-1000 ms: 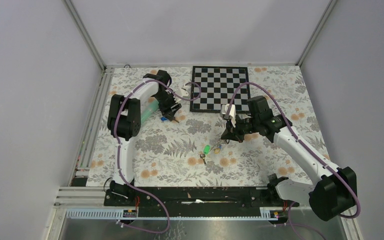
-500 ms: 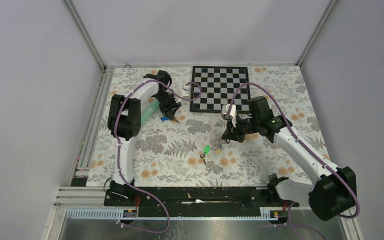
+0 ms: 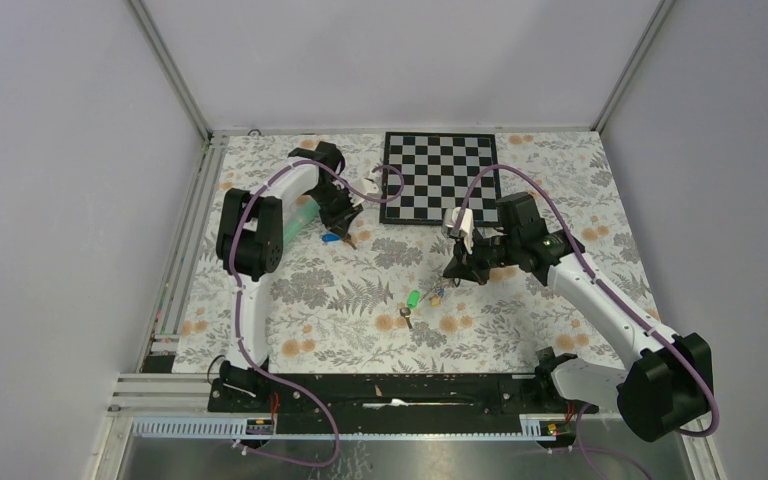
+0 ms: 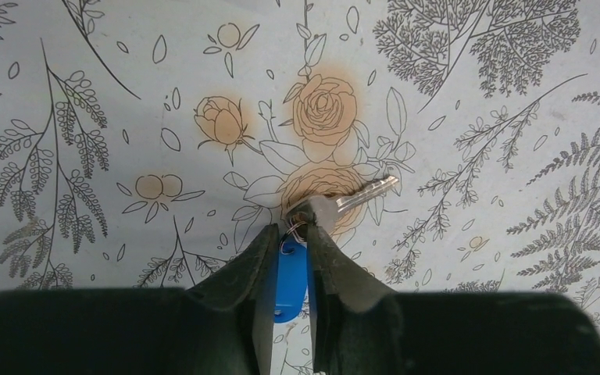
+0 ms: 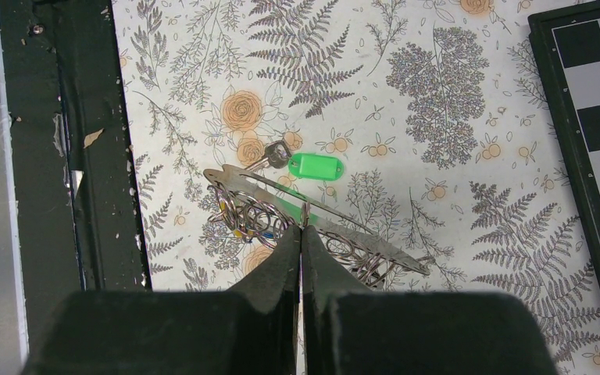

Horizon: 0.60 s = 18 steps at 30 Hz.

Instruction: Put the keys on the keyring

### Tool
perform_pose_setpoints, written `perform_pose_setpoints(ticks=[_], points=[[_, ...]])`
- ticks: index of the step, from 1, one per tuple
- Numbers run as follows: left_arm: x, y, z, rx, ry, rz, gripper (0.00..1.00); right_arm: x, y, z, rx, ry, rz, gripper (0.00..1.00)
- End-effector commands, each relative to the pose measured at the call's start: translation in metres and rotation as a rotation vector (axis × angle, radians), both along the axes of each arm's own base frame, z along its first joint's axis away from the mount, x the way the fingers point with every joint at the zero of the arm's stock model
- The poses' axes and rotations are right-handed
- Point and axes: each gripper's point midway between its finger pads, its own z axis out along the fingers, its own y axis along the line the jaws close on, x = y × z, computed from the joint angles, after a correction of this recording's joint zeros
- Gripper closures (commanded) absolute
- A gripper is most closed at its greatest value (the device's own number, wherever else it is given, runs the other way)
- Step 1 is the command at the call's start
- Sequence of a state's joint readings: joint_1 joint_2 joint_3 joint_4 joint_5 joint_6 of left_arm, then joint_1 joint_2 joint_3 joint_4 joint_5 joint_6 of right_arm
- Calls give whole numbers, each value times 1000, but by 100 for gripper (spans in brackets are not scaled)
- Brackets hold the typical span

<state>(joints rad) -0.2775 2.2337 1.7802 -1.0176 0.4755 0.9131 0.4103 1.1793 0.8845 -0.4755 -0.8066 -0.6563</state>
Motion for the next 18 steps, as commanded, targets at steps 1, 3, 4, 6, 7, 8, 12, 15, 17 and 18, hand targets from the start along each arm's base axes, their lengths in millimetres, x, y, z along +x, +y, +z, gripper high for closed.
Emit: perform_pose_setpoints(ticks=[1,3,4,6,7,8,12,15,17,18], points=[[8,-3,10,-9,-32,-14,82,3,5,8,45,-16,15,100],[9,-3,13,-8,-40,-11,83,3,5,8,46,-17,14,100],[10,-3,14,-8,-44,-10,84,3,5,8,46,-16,14,100],[10,-3,17,-11,-47,-13,85,3,5,8,45,-17,13,100],[11,-3,17,-12,-47,-13,87,3,5,7,44,-14,12,100],[11,-3,18,-11,-48,-14,88,3,5,7,45,-15,11,100],[9,-3,18,-8,-35,-17,94,4,5,7,45,-15,10,100],[7,-3,17,-10,-23,-20,98,4,4,7,46,-16,7,100],[5,-3,18,-13,-17,-21,100,4,4,7,45,-15,7,100],[4,-4,19,-15,-16,-21,100,4,4,7,46,-14,7,100]])
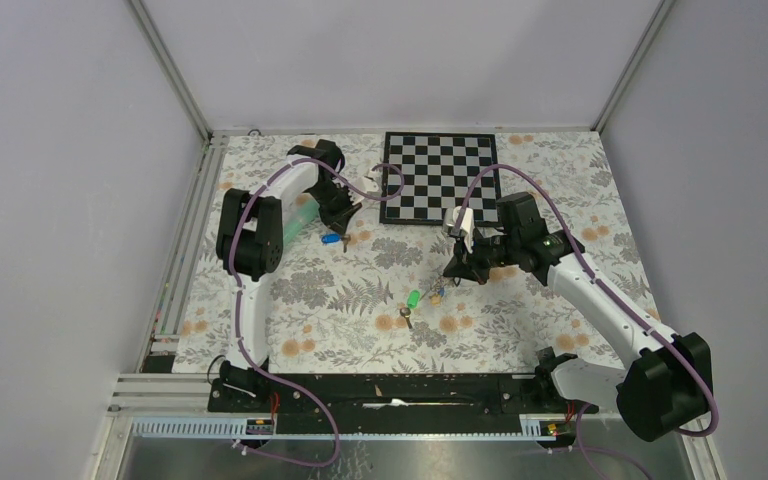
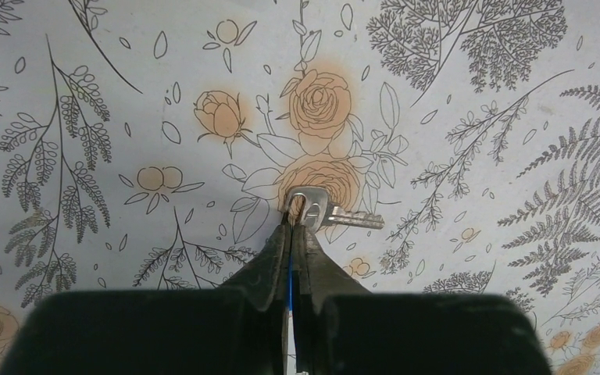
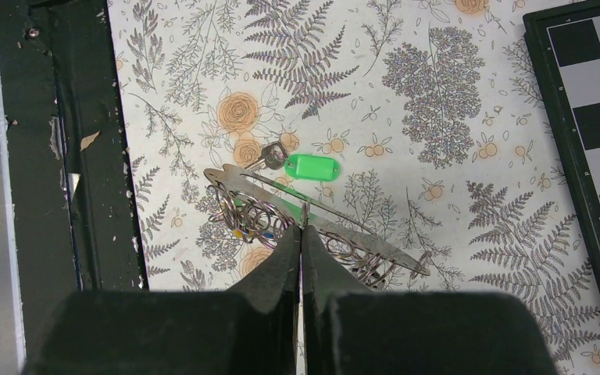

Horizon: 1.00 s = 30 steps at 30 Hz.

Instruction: Put the keys on the keyring

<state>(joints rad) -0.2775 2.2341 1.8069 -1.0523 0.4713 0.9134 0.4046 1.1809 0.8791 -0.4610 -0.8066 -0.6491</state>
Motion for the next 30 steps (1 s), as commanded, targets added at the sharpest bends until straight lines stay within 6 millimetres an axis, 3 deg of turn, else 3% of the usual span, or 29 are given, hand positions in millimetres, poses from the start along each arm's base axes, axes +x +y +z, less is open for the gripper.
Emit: perform_pose_setpoints(ticks=[1,8,13,21,30], points=[[4,-5,14,-24,-22,-22,100,2,5,7,43,-12,17,100],[-7,-11,29,-73,-10,-21,100,2,5,9,49,-8,16,100],[-20,-22,53,-162,-13,-9,100,1,9,15,73,1,27,100],[-30,-43,121,-349,-118,33,100,-1,23,29,106,25,90,100],[-94,-85,197,-648,-275,-210,100,2,57,56,203,50,184,100]])
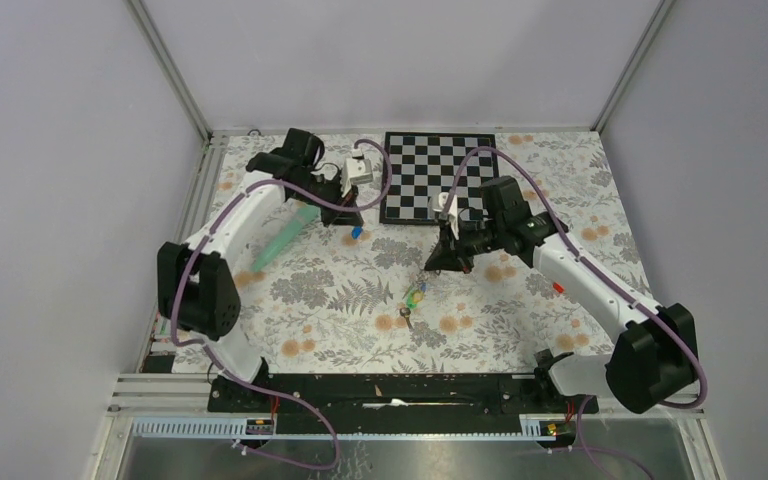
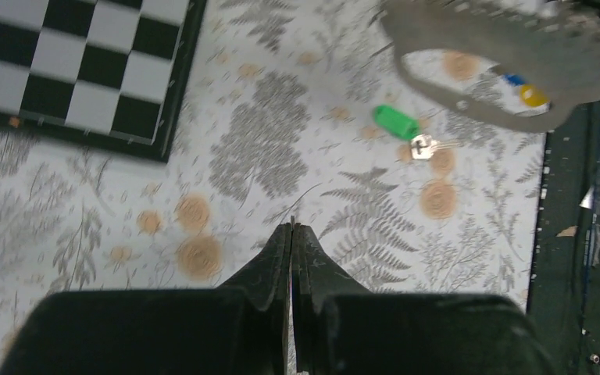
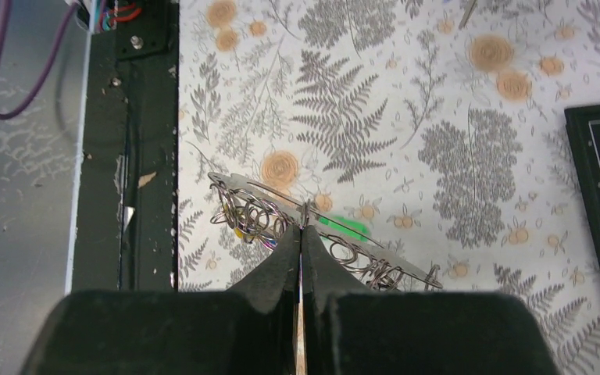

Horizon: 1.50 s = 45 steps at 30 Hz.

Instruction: Put the keys on the keyring

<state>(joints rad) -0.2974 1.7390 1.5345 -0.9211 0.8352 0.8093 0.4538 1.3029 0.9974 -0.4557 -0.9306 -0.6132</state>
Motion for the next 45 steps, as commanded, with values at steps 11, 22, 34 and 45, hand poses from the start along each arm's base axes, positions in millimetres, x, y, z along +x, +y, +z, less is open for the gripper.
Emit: perform_pose_setpoints(ticks=[11,22,34,45], points=[[-93,-85,94,-317,-372,-389,100,-13,41,44,182,40,141,100],[-111,-99,73,-249,-453,-532,100,-21,42,43,214,78,164,100],[-120,-94,57,-203,-493,-614,100,-22,41,40,215,88,167,100],[-127,-96,52,-188,-508,-663,100,-22,42,39,215,97,167,100]])
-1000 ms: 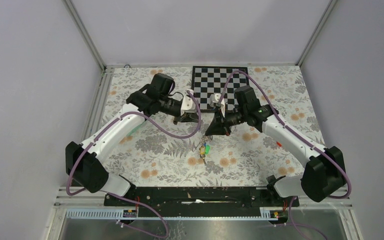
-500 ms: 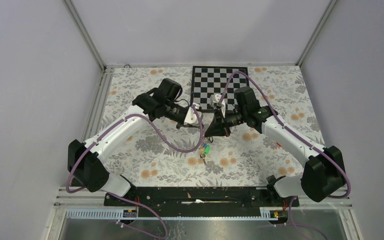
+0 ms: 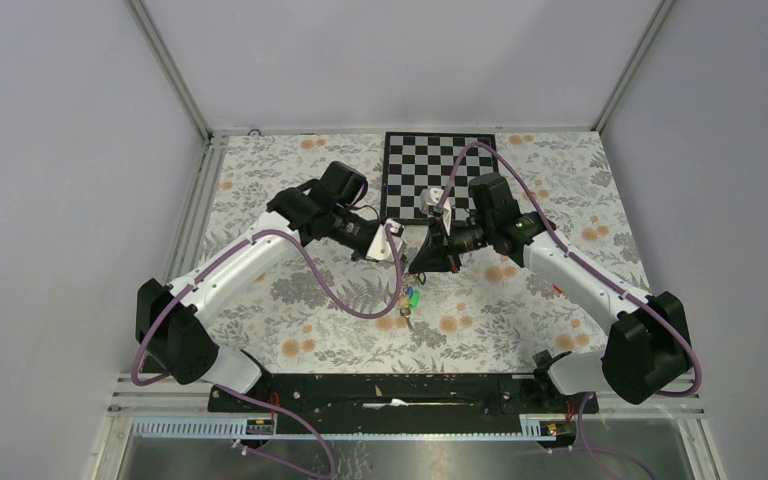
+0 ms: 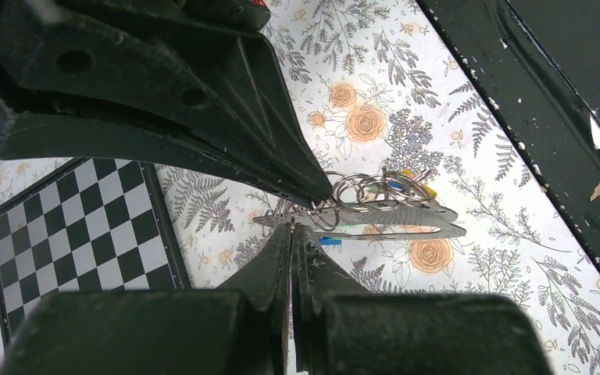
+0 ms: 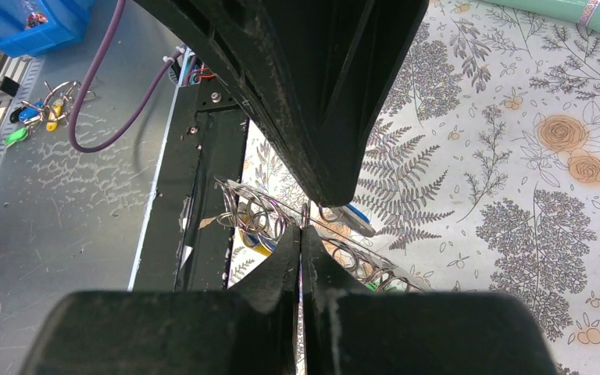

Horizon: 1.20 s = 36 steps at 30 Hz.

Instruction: Put the keys on the keyring

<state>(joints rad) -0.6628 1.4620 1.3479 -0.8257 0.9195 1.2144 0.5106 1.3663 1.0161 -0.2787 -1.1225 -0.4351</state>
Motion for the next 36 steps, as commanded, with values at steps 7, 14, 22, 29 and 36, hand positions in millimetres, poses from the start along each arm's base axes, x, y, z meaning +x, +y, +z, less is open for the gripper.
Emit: perform_pose_setpoints(ticks=[7,14,22,29,36], points=[[-5,-3,-1,-4,-39,-55,100,-5,4,10,45,-14,36,100],[-9,-2,-1,-4,-48,-76,100,-4,4,8,41,-10,33,100],[-7,-4,1,-9,-52,-78,100,-5,5,5,38,0,36,100],[-6,-4,1,-8,-51,-78,100,-7,7,2,24,3,43,100],[-7,-5,2,-12,-47,-79,100,-8,8,1,17,2,47,100]])
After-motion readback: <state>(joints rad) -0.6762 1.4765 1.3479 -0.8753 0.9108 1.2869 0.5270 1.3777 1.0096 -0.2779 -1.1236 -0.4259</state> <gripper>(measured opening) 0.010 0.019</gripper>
